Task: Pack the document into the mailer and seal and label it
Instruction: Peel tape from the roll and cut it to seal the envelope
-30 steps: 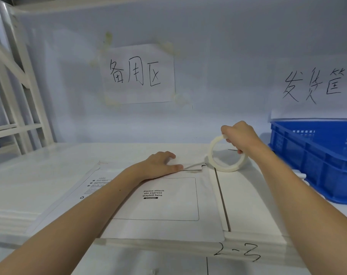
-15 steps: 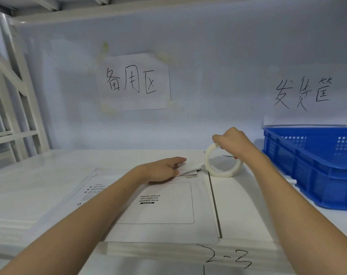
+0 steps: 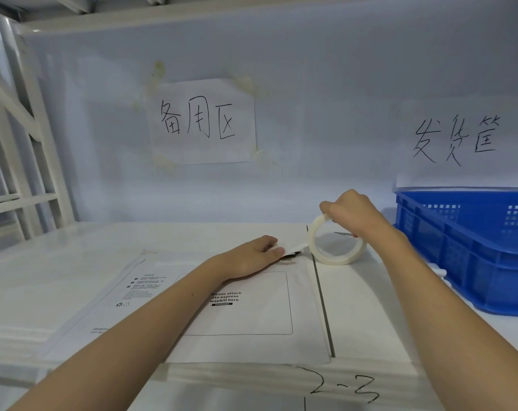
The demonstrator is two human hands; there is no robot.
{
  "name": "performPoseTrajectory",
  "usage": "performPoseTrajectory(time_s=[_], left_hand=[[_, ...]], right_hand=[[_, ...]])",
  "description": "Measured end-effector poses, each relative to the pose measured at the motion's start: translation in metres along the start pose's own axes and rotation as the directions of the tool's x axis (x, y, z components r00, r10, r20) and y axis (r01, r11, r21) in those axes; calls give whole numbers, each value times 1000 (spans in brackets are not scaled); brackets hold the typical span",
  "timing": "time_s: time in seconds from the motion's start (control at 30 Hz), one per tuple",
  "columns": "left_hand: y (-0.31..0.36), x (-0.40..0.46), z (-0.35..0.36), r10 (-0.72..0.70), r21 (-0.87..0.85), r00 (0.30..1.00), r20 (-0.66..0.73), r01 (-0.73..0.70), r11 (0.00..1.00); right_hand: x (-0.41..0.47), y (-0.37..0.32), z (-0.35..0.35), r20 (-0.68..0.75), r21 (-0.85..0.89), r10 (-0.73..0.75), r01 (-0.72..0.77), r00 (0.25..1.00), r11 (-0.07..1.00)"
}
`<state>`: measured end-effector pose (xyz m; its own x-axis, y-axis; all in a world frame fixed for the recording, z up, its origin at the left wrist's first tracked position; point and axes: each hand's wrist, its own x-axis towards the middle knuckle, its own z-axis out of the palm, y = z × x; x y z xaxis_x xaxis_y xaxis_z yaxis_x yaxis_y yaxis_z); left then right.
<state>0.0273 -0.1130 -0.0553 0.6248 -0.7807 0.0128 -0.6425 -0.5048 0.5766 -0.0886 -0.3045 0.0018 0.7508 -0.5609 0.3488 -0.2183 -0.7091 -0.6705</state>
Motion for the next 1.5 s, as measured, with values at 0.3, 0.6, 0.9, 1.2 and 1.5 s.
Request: performPoseTrajectory(time_s=[0.3,0.6,0.9,1.2,1.5], left_hand=[[4,4,0,-28,55,1000,15,27,998],[13,11,5,-55,56,997,-46,57,997],[9,16,10,-37,115,996,-83,46,992],[11,22,7,-61,170,997,-48,68,983],[9,20,9,-43,162,998,-54,52,985]], right_hand=[[0,-8,3,17,-136,-47,49,999,989],[-3,-10,9,-34,-213,-124,115,992,970],[-1,-7,11,-29,-187,-120,113,992,976],[-1,-6,14,-5,-143,-110,108,994,984],[0,-5,11,8,-102,-66,66,998,993]])
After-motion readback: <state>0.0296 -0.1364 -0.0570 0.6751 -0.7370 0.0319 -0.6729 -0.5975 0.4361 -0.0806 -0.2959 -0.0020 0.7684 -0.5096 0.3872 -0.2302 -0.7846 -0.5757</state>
